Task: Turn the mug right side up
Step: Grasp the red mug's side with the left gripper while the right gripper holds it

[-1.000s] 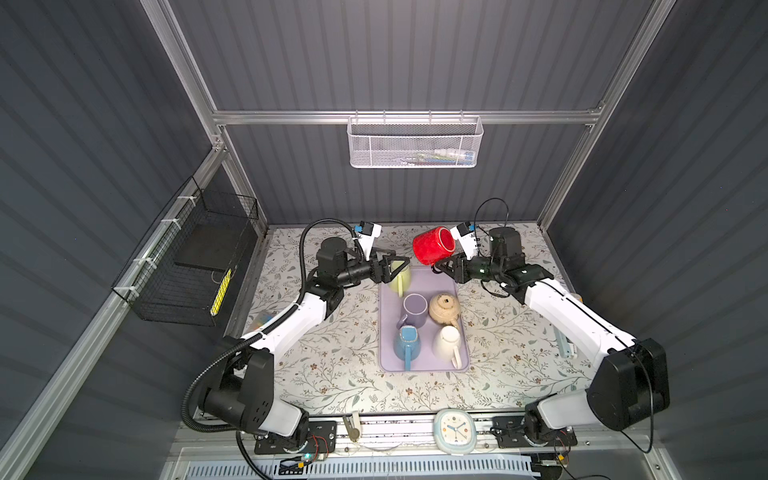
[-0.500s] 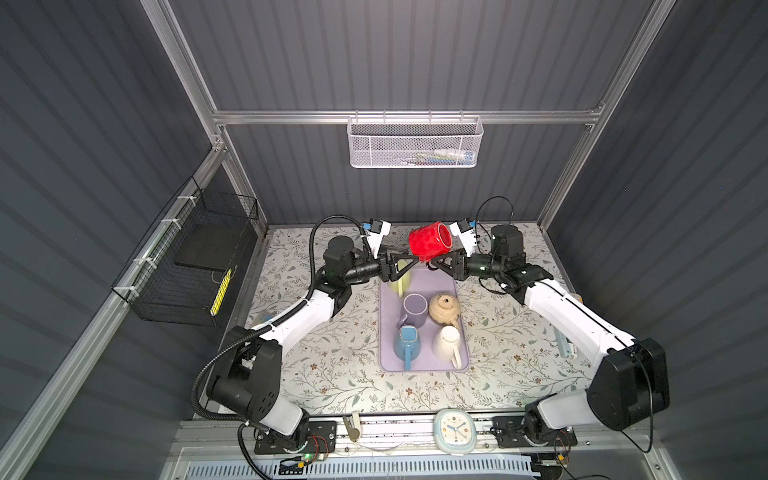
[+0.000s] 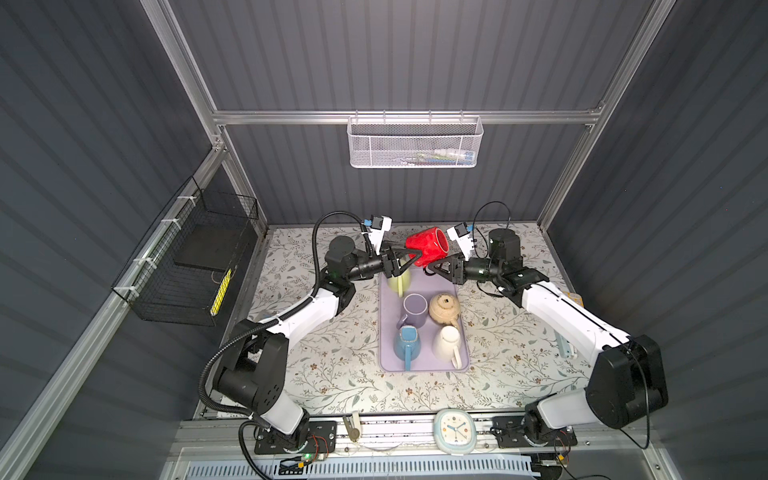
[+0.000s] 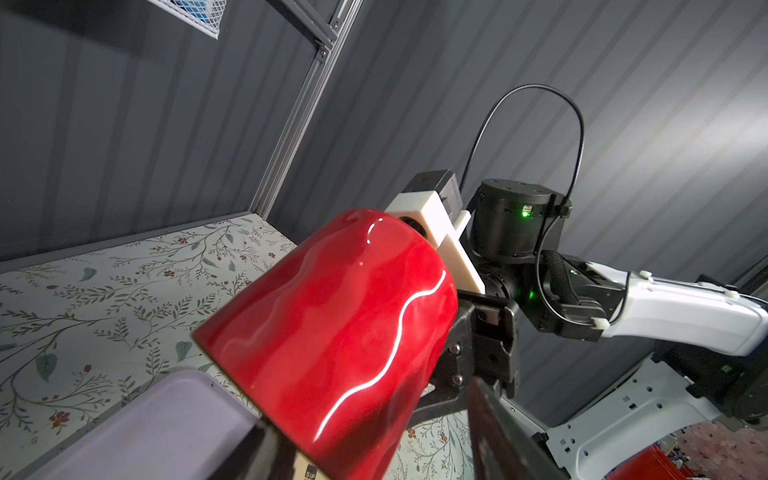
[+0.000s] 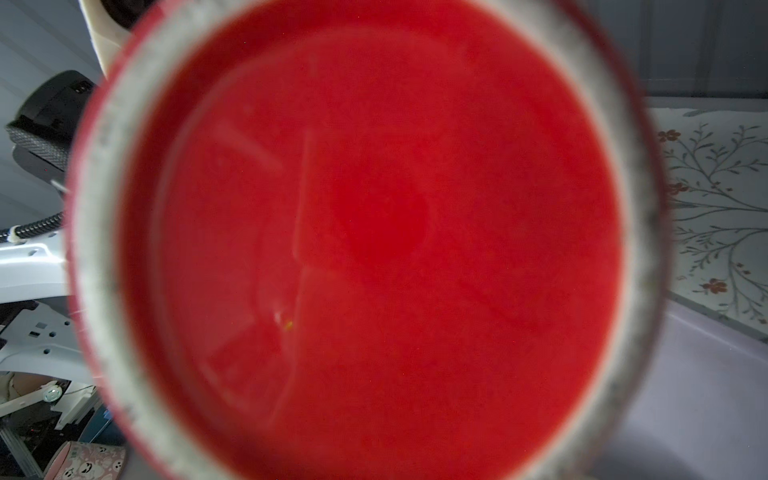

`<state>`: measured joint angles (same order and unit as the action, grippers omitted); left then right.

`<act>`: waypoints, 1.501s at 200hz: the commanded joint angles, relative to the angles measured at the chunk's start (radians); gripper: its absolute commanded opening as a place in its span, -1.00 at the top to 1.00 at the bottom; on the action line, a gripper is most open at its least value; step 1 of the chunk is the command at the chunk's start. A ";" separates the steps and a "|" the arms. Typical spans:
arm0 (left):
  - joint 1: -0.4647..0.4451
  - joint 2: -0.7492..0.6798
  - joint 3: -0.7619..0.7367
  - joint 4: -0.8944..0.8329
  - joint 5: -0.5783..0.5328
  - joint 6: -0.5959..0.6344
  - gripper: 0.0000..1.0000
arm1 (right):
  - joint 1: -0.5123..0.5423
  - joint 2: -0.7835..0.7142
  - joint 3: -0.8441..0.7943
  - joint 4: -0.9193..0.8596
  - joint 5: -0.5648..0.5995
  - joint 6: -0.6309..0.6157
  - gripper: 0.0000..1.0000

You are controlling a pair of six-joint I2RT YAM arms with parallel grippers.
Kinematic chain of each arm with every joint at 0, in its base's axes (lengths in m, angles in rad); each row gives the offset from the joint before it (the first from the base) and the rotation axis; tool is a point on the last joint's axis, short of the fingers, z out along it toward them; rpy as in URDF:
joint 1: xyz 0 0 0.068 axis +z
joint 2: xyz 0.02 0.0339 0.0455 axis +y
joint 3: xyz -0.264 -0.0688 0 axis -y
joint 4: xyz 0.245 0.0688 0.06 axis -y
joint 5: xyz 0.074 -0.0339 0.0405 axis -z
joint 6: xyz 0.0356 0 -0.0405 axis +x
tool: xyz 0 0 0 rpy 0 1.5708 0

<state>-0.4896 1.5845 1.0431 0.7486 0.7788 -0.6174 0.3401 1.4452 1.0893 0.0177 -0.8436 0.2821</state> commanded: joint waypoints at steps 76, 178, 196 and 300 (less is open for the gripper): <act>-0.012 -0.018 -0.018 0.149 0.019 -0.082 -0.18 | 0.010 0.005 -0.028 0.226 -0.103 0.082 1.00; -0.023 0.023 -0.025 0.266 -0.013 -0.168 0.03 | 0.027 0.032 -0.061 0.365 -0.144 0.163 1.00; -0.023 0.020 -0.025 0.245 -0.034 -0.166 0.09 | 0.028 0.032 -0.067 0.383 -0.143 0.172 0.98; -0.023 0.050 0.012 0.277 -0.074 -0.203 0.69 | 0.030 0.040 -0.081 0.428 -0.144 0.195 0.75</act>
<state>-0.5129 1.6070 1.0210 0.9924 0.7597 -0.8181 0.3531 1.4826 1.0115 0.3752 -0.9581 0.5014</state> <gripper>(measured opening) 0.195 0.155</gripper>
